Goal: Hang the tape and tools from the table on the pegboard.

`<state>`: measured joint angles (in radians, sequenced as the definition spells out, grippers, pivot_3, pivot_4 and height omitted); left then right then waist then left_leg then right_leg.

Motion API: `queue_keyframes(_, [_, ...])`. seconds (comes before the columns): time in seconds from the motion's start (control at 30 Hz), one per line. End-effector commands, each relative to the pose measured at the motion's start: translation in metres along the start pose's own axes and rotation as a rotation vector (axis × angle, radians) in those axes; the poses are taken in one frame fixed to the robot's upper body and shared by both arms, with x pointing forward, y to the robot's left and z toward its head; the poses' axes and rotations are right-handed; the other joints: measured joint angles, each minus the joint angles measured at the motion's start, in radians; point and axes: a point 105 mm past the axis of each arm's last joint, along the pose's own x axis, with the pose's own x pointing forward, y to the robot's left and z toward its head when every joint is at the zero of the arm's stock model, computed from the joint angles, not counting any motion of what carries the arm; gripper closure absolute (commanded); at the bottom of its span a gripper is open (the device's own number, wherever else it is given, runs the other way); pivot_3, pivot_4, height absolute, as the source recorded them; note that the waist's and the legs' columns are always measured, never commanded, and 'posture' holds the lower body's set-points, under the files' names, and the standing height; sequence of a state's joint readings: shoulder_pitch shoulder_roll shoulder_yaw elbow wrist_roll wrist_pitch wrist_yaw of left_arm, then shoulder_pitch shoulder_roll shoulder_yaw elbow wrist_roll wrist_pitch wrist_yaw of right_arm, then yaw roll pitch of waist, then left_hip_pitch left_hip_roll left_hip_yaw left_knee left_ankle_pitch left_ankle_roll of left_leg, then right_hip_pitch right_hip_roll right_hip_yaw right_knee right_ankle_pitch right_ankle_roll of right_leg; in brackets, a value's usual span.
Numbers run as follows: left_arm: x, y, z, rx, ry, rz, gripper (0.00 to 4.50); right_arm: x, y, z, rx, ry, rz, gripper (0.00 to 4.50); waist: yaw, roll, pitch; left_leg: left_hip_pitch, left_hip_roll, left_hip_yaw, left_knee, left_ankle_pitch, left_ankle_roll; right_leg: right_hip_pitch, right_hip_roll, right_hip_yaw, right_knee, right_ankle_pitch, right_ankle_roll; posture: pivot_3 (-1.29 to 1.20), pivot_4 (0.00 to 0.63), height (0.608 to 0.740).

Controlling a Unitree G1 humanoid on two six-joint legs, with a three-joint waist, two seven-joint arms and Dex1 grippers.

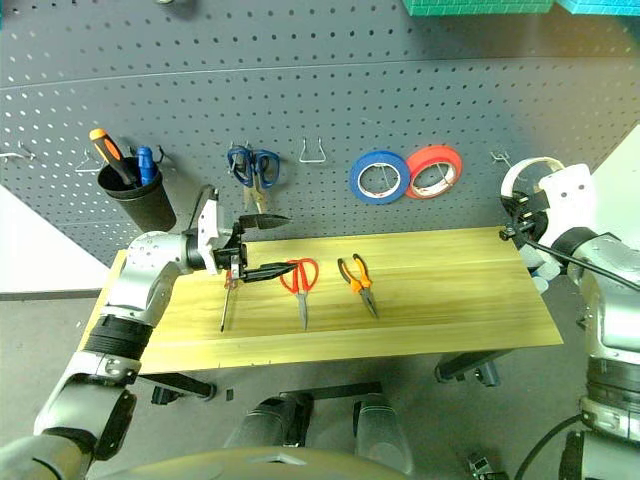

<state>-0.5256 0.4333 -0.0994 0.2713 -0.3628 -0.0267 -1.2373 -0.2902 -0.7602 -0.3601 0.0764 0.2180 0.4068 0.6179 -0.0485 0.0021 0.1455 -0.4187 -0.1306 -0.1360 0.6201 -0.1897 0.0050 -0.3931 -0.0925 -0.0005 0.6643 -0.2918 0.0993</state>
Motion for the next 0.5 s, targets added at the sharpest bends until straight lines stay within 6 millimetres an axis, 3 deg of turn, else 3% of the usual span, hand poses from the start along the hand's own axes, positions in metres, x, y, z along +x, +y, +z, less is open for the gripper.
queue_keyframes(0.03, [0.001, 0.008, 0.026, 0.039, -0.053, 0.009, 0.00, 0.009, -0.012, 0.012, -0.013, -0.067, -0.044, 4.47, -0.006, 0.001, -0.001, 0.000, 0.000, 0.000, 0.000, 0.000, 0.000, 0.000, 0.000, 0.000, 0.000, 0.000, 0.000, -0.15, 0.036, 0.740])
queue_keyframes(0.3, [0.001, 0.008, 0.039, -0.005, -0.090, 0.004, 0.00, 0.036, -0.012, 0.013, -0.014, -0.083, -0.035, 4.47, -0.024, 0.002, -0.013, 0.001, 0.003, 0.000, 0.001, 0.001, -0.001, 0.001, 0.004, 0.001, 0.001, 0.002, -0.001, -0.12, 0.032, 0.740])
queue_keyframes(0.5, [0.001, 0.011, 0.048, -0.021, -0.128, 0.028, 0.00, 0.056, 0.000, 0.009, -0.008, -0.079, 0.007, 4.47, -0.023, 0.003, -0.014, 0.006, 0.005, 0.000, 0.002, 0.002, -0.003, 0.005, 0.006, 0.003, 0.001, 0.004, -0.004, -0.10, 0.030, 0.740])
